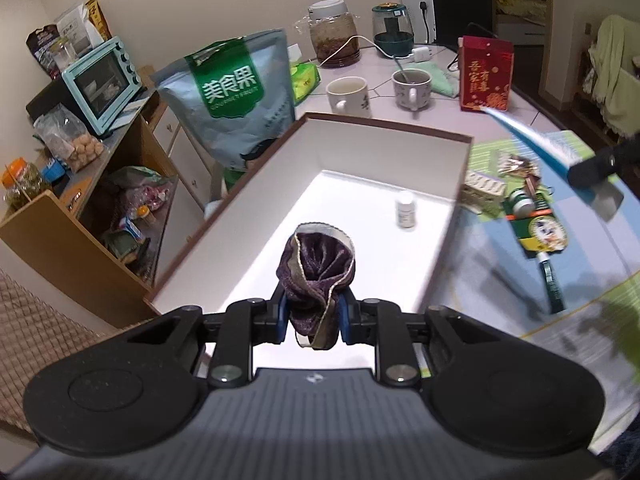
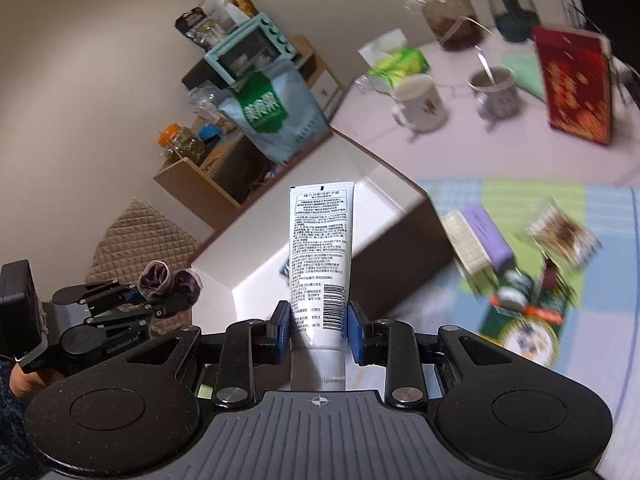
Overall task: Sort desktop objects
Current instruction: 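Carry the purple pouch and white tube with both tools into the brown box, then open the left tool to drop the pouch while the right tool releases the tube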
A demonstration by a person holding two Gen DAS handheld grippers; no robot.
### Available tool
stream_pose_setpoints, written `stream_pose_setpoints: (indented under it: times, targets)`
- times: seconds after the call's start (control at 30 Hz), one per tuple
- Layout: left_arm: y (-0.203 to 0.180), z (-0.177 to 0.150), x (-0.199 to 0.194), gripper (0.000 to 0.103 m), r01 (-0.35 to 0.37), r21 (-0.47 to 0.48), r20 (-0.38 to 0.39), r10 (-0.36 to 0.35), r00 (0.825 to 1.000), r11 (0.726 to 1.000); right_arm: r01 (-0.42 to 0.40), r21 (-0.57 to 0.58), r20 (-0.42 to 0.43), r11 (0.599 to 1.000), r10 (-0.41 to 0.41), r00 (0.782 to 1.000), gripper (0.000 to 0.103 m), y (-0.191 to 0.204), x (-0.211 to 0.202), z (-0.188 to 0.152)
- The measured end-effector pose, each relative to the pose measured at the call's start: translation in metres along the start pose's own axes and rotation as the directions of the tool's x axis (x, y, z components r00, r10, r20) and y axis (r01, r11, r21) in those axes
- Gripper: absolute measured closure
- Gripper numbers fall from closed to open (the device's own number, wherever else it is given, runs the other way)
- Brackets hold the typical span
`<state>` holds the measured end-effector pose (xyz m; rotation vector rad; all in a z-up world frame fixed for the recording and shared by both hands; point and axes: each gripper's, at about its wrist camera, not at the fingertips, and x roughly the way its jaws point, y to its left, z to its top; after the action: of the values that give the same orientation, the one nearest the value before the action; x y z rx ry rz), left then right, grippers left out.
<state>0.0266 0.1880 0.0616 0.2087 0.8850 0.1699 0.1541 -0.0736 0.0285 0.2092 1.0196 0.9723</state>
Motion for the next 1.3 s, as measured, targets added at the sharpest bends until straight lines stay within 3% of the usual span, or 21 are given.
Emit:
stream_pose_setpoints:
  times: [0.4, 0.83, 1.1, 1.3]
  targets:
    - [0.053, 0.014, 0.064, 0.083, 0.056, 0.193, -0.022, -0.052, 0.998, 0.98, 0.054, -0.084, -0.017, 0.995, -0.056, 0.998, 0.074, 0.05, 0.093, 0.052]
    - [0.066, 0.008, 0.142, 0.082, 0.156, 0.394, -0.139, -0.11, 0.984, 0.906, 0.218, -0.144, -0.133, 0.965, -0.237, 0.962, 0.074, 0.037, 0.189, 0.082]
    - [0.066, 0.008, 0.17, 0.081, 0.195, 0.438, -0.183, -0.126, 0.975, 0.877, 0.251, -0.159, -0.199, 0.955, -0.28, 0.939, 0.074, 0.027, 0.223, 0.085]
    - [0.067, 0.011, 0.192, 0.079, 0.205, 0.425, -0.231, -0.114, 0.966, 0.882, 0.286, -0.176, -0.215, 0.942, -0.32, 0.922, 0.074, 0.021, 0.243, 0.09]
